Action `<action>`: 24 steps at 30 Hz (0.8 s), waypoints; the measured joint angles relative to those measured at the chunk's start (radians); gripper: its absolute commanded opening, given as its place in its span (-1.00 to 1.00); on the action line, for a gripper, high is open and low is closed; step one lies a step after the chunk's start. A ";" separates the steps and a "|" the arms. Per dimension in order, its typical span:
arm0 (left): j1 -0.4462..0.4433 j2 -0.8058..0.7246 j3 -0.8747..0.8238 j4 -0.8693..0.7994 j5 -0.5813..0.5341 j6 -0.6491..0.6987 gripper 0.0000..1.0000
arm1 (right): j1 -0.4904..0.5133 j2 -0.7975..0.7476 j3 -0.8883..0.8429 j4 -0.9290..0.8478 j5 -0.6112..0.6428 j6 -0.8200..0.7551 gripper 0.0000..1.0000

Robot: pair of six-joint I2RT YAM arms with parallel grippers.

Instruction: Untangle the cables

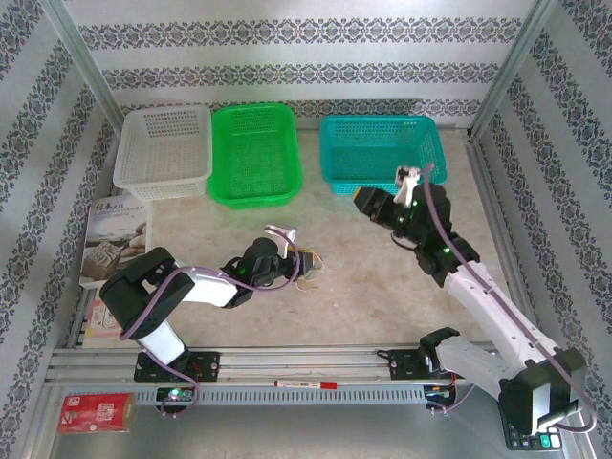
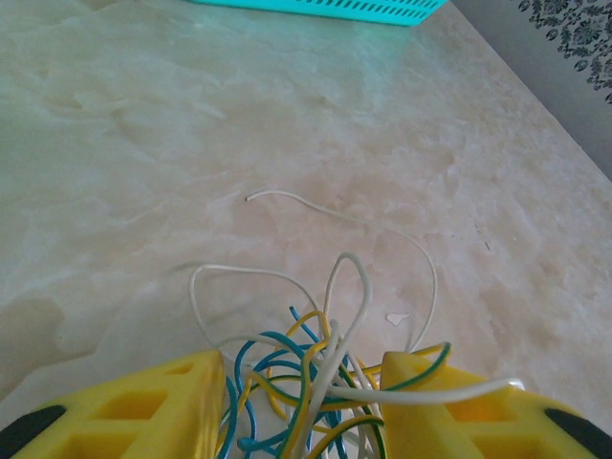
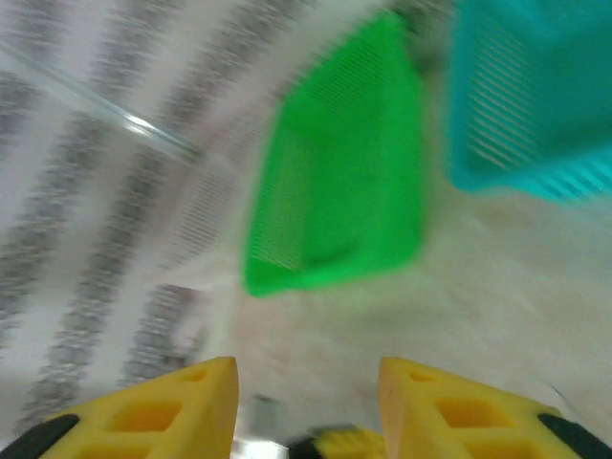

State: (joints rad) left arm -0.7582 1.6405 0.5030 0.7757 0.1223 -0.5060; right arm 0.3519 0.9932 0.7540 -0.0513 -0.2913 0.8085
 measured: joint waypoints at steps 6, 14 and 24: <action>0.000 -0.003 -0.006 0.000 -0.004 -0.008 -0.08 | 0.040 0.060 -0.142 -0.108 0.126 -0.100 0.18; 0.000 -0.003 -0.008 0.000 -0.004 -0.019 -0.08 | 0.154 0.275 -0.145 -0.113 0.209 -0.190 0.20; 0.000 -0.007 -0.008 -0.001 -0.005 -0.023 -0.08 | 0.194 0.477 -0.047 -0.105 0.298 -0.262 0.04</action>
State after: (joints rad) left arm -0.7582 1.6337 0.4953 0.7750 0.1177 -0.5285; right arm 0.5461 1.4700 0.7067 -0.1562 0.0067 0.5465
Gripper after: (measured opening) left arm 0.460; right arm 0.539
